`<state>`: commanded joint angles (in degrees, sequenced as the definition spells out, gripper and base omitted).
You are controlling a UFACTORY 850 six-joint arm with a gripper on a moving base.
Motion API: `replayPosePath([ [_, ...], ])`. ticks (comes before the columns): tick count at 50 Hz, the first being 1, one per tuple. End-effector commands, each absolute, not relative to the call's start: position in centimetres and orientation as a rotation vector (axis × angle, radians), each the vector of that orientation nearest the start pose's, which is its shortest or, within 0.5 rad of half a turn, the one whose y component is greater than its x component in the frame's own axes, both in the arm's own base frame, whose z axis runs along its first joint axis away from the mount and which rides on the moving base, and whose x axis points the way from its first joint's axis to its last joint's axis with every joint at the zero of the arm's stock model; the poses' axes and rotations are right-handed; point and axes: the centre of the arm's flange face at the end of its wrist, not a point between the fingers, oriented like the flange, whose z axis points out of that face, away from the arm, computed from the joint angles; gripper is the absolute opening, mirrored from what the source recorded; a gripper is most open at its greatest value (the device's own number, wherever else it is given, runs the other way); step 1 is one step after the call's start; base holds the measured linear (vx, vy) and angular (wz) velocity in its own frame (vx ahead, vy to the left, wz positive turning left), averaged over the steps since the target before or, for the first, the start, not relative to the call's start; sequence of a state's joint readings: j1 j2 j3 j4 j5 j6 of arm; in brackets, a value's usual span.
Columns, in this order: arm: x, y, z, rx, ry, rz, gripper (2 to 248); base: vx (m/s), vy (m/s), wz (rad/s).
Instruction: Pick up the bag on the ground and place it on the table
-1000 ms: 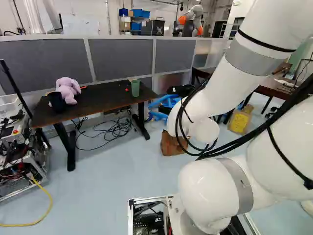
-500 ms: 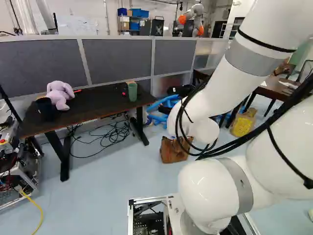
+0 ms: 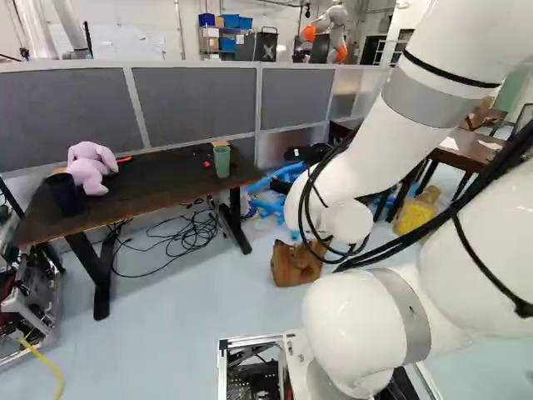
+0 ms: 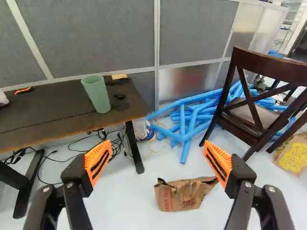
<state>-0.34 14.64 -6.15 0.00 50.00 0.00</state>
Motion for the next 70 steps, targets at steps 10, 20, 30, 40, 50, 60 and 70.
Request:
replayPosePath([
  [10,28.6,-0.4,36.8,-2.572,0.016,-1.816,247,0.005,-0.001,-0.003],
  [20,29.6,-0.6,36.8,-2.587,0.025,-1.802,247,0.0,0.0,0.0],
  [30,31.1,-0.9,36.9,-2.605,0.039,-1.786,247,0.0,0.0,0.0],
  [40,32.7,-1.4,36.9,-2.624,0.058,-1.771,247,0.0,0.0,0.0],
  [50,34.4,-2.1,36.2,-2.66,0.081,-1.731,247,0.0,0.0,0.0],
  [60,36.2,-2.8,35.2,-2.7,0.106,-1.683,247,0.0,0.0,0.0],
  [70,38.0,-3.6,34.1,-2.736,0.131,-1.636,247,0.0,0.0,0.0],
])
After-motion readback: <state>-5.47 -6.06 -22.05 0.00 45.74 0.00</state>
